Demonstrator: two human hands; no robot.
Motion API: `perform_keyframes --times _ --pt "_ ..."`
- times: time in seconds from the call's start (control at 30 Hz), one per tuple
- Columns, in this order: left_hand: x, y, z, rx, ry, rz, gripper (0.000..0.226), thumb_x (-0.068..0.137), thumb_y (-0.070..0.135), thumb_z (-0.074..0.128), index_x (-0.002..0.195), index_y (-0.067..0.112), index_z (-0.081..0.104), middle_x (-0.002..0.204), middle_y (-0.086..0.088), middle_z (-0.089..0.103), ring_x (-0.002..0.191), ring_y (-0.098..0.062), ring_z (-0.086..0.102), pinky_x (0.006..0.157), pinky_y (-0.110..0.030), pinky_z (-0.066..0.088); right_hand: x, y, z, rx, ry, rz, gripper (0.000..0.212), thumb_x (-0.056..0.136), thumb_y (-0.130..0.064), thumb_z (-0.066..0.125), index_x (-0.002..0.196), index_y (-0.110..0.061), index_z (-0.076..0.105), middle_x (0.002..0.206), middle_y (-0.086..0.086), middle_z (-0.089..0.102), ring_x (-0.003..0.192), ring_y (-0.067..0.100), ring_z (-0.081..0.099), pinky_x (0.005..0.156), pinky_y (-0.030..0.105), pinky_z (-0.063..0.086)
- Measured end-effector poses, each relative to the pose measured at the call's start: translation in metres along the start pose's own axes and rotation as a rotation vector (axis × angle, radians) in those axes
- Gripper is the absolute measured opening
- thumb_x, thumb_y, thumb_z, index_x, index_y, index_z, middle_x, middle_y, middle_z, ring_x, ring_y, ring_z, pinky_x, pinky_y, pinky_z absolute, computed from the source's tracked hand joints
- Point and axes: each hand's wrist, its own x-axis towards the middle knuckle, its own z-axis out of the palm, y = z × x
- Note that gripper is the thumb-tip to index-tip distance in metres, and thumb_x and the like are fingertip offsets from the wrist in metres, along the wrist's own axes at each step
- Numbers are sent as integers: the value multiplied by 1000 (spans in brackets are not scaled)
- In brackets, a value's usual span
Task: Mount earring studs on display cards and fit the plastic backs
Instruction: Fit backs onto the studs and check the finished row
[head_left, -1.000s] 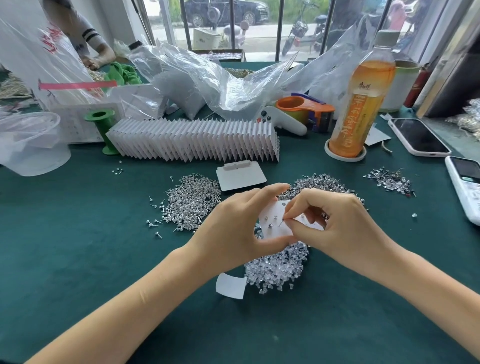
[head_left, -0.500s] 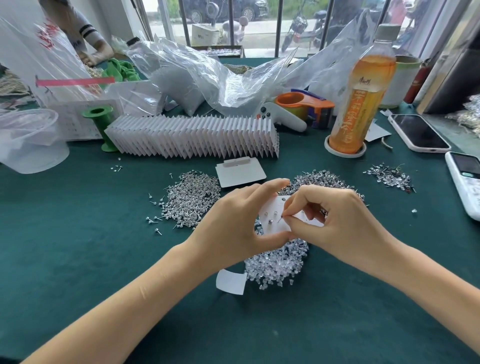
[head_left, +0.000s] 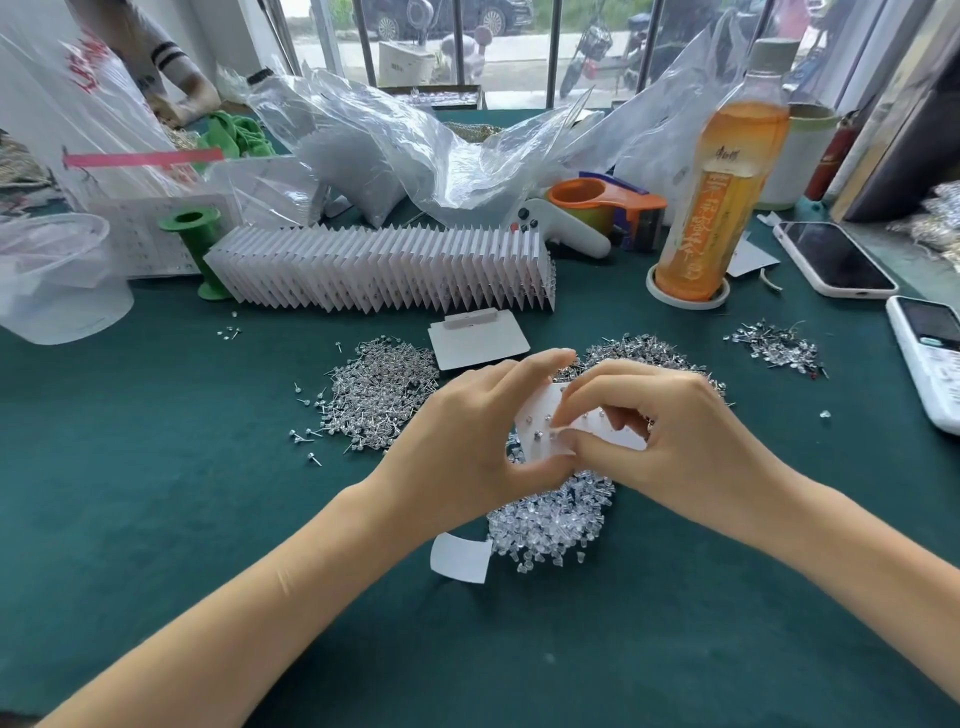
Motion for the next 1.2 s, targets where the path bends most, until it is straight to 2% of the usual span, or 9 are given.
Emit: perform_keyframes --times 0.1,0.2,0.33,0.4,0.47,0.57,0.77,0.97,1.2 --pt "1 -1 0 -9 33 -30 80 72 49 75 138 16 43 109 -1 67 94 -15 63 82 -18 44 -1 -4 -6 101 102 49 7 81 -11 72 83 -17 74 77 -8 66 59 9 49 57 17 39" --pt "2 -4 -2 7 100 -86 87 71 54 72 141 20 36 109 0 67 91 -10 61 79 -14 40 -4 -10 -10 296 186 196 14 81 -28 71 70 -20 72 63 6 67 50 26 49 48 35 40" --pt "4 -8 -4 -7 192 -157 90 70 60 67 143 25 28 108 3 66 87 -6 57 78 -19 43 -6 -20 -4 623 -103 522 33 75 -42 64 76 -9 67 62 13 71 33 13 45 30 16 30" --pt "5 -8 -5 -7 222 -168 91 70 61 68 143 26 27 108 3 67 89 -7 59 77 -19 43 -5 -25 5 763 -127 617 39 74 -37 66 94 -4 60 70 18 72 38 14 53 31 18 36" --pt "4 -6 -5 -13 236 -169 90 69 62 66 143 27 27 108 3 66 88 -3 56 76 -14 40 -4 -29 14 919 -44 663 49 70 -35 67 105 -3 54 78 20 73 52 20 64 36 23 46" --pt "4 -1 -4 -21 245 -169 87 70 56 67 142 28 28 110 4 65 89 -2 56 74 -11 38 0 -33 22 1078 94 694 55 63 -34 71 105 -3 54 82 17 73 69 27 71 47 25 53" --pt "2 11 -2 21 263 -151 86 72 45 75 142 21 33 108 2 66 91 -11 62 74 -20 45 4 -32 24 1089 155 694 14 84 -19 69 86 -9 60 69 9 70 66 22 70 54 28 57" --pt "0 14 0 54 237 -152 84 72 35 77 143 18 34 109 -1 66 86 -15 63 70 -25 51 3 -28 24 1101 105 683 11 86 -15 66 91 -6 64 80 15 74 76 22 74 57 26 57" --pt "0 14 1 66 242 -84 77 72 31 73 139 13 40 111 -1 66 88 -14 63 70 -24 51 1 -22 26 1117 111 647 25 80 -14 69 105 -8 65 83 12 75 81 23 74 63 30 60"
